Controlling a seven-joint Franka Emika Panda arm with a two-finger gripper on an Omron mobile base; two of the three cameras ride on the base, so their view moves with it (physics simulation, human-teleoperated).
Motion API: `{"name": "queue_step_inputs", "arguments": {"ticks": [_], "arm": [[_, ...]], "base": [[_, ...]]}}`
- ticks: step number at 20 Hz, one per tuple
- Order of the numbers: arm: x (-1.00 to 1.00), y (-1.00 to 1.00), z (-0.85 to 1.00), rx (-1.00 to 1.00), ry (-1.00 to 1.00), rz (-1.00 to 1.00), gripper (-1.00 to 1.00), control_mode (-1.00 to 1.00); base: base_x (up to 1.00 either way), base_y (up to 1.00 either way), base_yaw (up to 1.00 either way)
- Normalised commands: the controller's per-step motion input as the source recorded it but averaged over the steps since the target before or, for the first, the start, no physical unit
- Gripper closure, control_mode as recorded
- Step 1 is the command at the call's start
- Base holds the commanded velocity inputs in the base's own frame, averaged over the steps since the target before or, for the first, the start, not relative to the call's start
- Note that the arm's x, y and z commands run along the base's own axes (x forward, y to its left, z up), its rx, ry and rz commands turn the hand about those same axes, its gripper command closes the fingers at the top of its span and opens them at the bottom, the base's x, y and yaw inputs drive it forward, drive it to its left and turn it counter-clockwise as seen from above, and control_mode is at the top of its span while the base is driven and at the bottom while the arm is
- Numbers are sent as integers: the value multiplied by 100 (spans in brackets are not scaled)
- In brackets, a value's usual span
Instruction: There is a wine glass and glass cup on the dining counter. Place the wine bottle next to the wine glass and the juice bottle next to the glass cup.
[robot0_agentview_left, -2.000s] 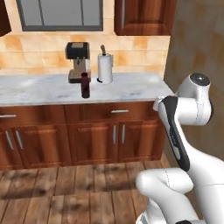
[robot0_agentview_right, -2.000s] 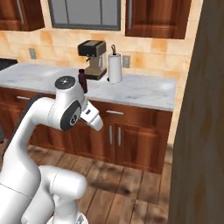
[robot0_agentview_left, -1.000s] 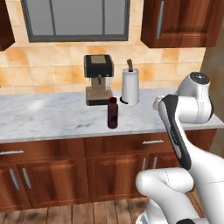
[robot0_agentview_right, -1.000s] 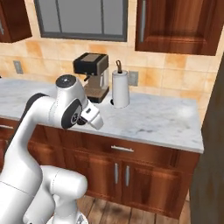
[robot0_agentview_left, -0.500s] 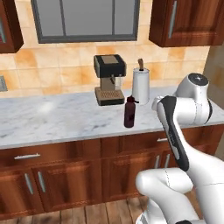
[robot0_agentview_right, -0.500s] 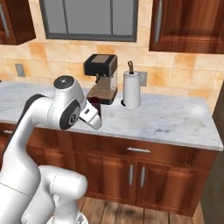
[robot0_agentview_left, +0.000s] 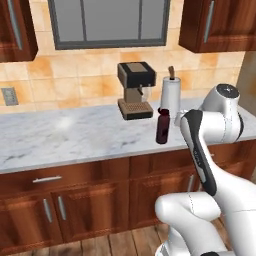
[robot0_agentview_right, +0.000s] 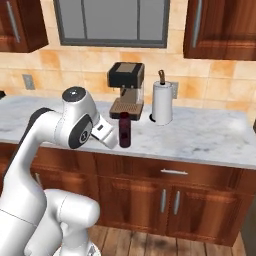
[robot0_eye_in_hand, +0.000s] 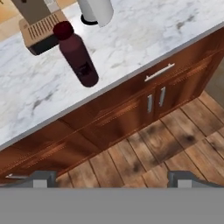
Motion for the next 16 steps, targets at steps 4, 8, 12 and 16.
{"name": "queue_step_inputs", "arguments": {"ticks": [4, 8, 12, 16], "arm": [[0, 0, 0, 0, 0, 0, -100, 100], [0, 0, 0, 0, 0, 0, -100, 100], [0, 0, 0, 0, 0, 0, -100, 100], [0, 0, 0, 0, 0, 0, -100, 100]], "base": [[-1, 51, -2], [8, 57, -7], [16, 64, -15], [31, 61, -15]]}}
